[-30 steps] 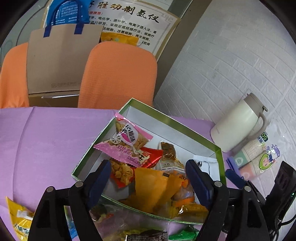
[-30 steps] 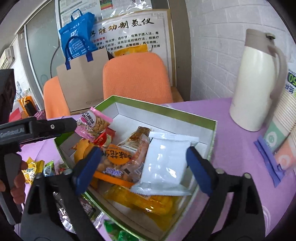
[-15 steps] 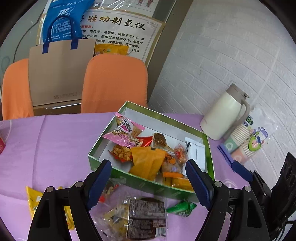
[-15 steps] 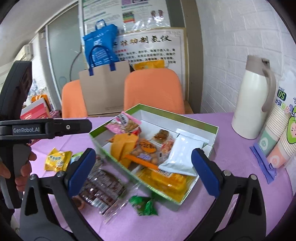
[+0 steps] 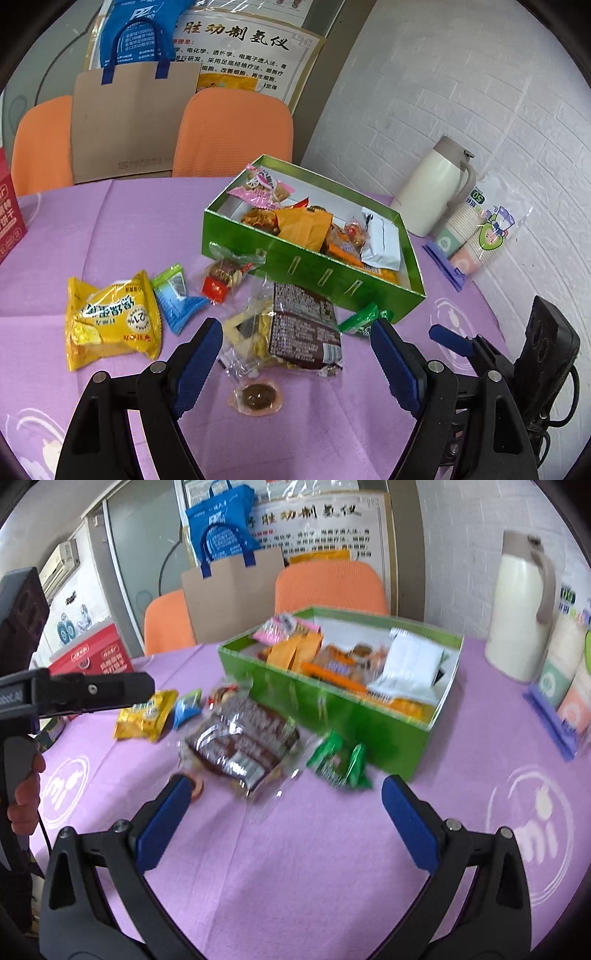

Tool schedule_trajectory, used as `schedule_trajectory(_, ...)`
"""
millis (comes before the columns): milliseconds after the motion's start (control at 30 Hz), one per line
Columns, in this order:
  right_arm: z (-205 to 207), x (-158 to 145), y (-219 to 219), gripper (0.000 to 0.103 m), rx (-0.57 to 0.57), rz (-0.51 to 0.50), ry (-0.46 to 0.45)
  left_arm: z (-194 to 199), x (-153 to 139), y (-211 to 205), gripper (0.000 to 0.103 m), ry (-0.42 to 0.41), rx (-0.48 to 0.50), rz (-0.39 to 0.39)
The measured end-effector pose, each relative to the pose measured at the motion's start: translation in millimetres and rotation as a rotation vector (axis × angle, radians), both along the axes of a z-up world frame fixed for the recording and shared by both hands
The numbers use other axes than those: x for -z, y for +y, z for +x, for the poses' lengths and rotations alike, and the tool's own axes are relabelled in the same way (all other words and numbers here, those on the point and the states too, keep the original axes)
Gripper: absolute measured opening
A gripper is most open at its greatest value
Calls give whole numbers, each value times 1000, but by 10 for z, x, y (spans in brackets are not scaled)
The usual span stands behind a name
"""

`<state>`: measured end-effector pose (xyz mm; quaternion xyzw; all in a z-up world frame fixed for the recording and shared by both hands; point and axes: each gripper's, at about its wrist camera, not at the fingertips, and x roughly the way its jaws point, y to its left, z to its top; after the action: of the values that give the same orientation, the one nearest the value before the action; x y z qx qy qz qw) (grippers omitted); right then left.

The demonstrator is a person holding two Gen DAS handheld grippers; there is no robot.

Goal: Organize snacks
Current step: 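Move both tools back toward the snacks beside the box, then grasp the round brown candy with the left tool while the right tool grasps the green candy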

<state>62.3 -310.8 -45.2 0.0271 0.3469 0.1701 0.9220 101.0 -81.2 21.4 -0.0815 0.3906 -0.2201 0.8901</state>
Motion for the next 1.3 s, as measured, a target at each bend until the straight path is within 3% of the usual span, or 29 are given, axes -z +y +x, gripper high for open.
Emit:
schedule_trajectory(200, -4, 198, 67, 102, -16, 45, 73, -77, 284, 86, 84, 43, -6, -16)
schedule_trajectory(400, -8, 230, 12, 102, 6, 67, 82, -151, 543, 148, 82, 78, 4, -3)
schedule_trajectory(567, 48, 225, -97, 102, 44, 68, 90, -185, 689, 124, 74, 106, 27, -7)
schedule_trajectory(667, 139, 218, -186, 102, 86, 47, 84, -197, 719, 74, 72, 88, 21, 35)
schedule_trajectory(800, 317, 240, -326, 99, 129, 42, 108, -175, 772, 1, 54, 97, 40, 79)
schedule_trajectory(900, 471, 247, -368, 97, 123, 60, 122, -170, 811, -38, 54, 102, 37, 111)
schedule_trajectory(1000, 606, 283, -366, 82, 116, 90, 163, -144, 804, -48, 54, 101, 25, 104)
schedule_trajectory(1167, 588, 324, -352, 38, 100, 83, 171, -88, 811, -111, 54, 101, 22, 130)
schedule_trajectory(1300, 462, 327, -363, 35, 87, 86, 167, -63, 810, -160, 54, 94, 38, 149)
